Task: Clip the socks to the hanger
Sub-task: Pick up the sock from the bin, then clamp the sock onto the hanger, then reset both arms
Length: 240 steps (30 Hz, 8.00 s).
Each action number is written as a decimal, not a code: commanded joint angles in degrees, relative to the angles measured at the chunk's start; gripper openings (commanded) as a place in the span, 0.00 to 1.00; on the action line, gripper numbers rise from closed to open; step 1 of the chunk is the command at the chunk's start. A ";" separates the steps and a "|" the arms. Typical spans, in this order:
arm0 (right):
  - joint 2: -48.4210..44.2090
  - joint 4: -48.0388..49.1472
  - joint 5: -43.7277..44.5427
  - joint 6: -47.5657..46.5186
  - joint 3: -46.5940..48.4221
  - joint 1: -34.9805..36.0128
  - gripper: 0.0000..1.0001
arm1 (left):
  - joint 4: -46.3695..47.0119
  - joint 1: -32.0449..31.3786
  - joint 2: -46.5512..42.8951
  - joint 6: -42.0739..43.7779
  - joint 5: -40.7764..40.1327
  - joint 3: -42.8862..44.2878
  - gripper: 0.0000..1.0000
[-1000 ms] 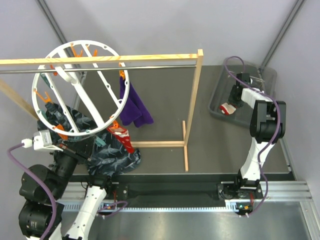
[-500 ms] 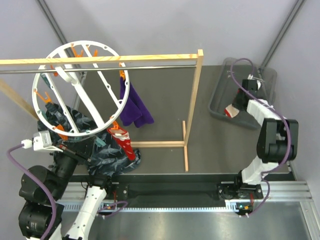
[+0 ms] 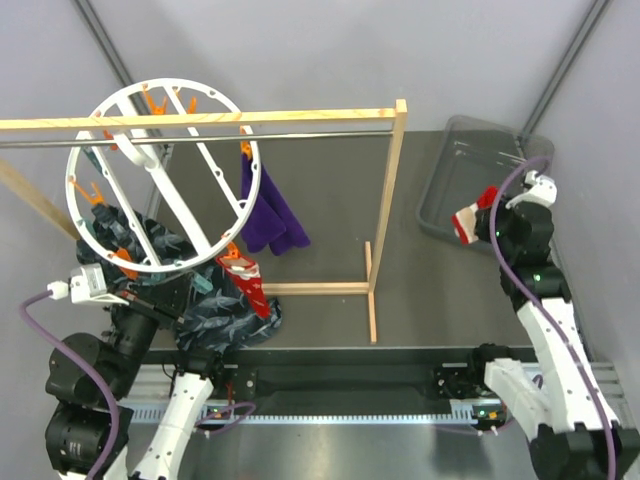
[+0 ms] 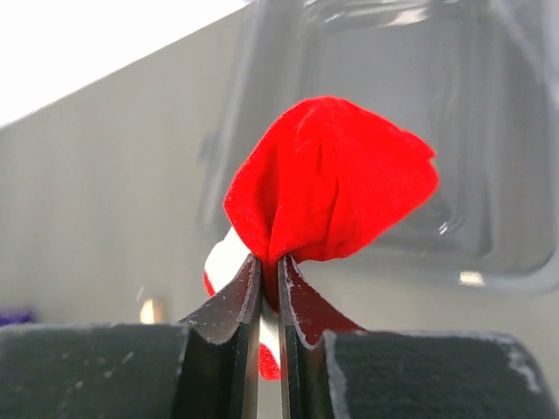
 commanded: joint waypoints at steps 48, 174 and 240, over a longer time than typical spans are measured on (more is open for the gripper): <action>17.23 39.58 -11.48 20.15 2.42 74.96 0.00 | -0.94 0.03 0.10 -2.29 6.26 0.06 0.00; 38.53 56.48 -9.55 51.99 18.25 72.06 0.00 | -0.59 0.38 -4.74 -2.82 10.22 0.14 0.13; 3.81 -0.19 13.38 -2.25 6.21 72.94 1.00 | 31.13 -5.69 14.70 3.24 44.94 -10.14 0.89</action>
